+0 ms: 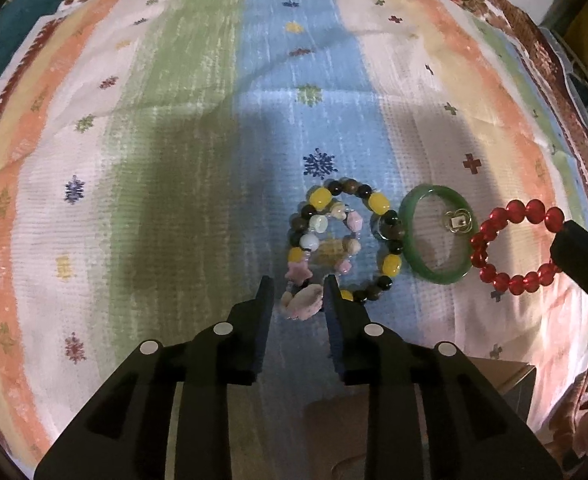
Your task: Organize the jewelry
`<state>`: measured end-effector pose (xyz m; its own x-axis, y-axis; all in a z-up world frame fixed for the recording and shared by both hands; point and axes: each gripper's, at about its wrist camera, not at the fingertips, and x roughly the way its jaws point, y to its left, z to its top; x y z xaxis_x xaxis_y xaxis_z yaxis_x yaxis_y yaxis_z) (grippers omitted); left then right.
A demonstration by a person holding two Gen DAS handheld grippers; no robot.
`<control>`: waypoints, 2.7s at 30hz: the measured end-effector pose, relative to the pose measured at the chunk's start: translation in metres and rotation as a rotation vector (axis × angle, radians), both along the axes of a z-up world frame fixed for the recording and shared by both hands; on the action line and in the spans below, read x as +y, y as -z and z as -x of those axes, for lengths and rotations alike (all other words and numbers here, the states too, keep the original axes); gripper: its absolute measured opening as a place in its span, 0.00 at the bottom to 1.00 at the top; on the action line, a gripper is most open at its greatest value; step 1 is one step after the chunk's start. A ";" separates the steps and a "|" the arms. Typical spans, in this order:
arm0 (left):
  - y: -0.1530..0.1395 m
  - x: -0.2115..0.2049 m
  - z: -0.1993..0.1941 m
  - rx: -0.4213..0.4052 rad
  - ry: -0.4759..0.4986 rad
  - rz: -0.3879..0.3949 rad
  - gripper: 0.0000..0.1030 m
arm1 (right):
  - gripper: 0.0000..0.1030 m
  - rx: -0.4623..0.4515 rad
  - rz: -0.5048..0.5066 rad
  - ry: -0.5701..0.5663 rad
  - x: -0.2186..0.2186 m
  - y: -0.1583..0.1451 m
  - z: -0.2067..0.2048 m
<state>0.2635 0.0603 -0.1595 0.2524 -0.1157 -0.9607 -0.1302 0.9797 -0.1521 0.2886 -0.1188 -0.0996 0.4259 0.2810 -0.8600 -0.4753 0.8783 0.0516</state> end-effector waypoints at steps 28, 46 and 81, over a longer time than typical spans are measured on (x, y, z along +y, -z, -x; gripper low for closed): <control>-0.057 0.002 0.011 -0.124 -0.003 0.037 0.06 | 0.14 -0.015 -0.007 -0.014 0.004 -0.010 0.013; -0.113 -0.009 0.048 -0.252 -0.004 0.074 0.06 | 0.14 -0.074 -0.059 -0.010 -0.009 -0.038 0.038; -0.149 -0.057 0.142 -0.377 0.088 0.024 0.06 | 0.14 -0.152 -0.116 -0.040 -0.031 -0.065 0.122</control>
<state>0.1212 0.0031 -0.0104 0.5755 -0.1742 -0.7990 0.0242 0.9802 -0.1963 0.1665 -0.1500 -0.0345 0.5353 0.3939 -0.7472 -0.5193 0.8511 0.0767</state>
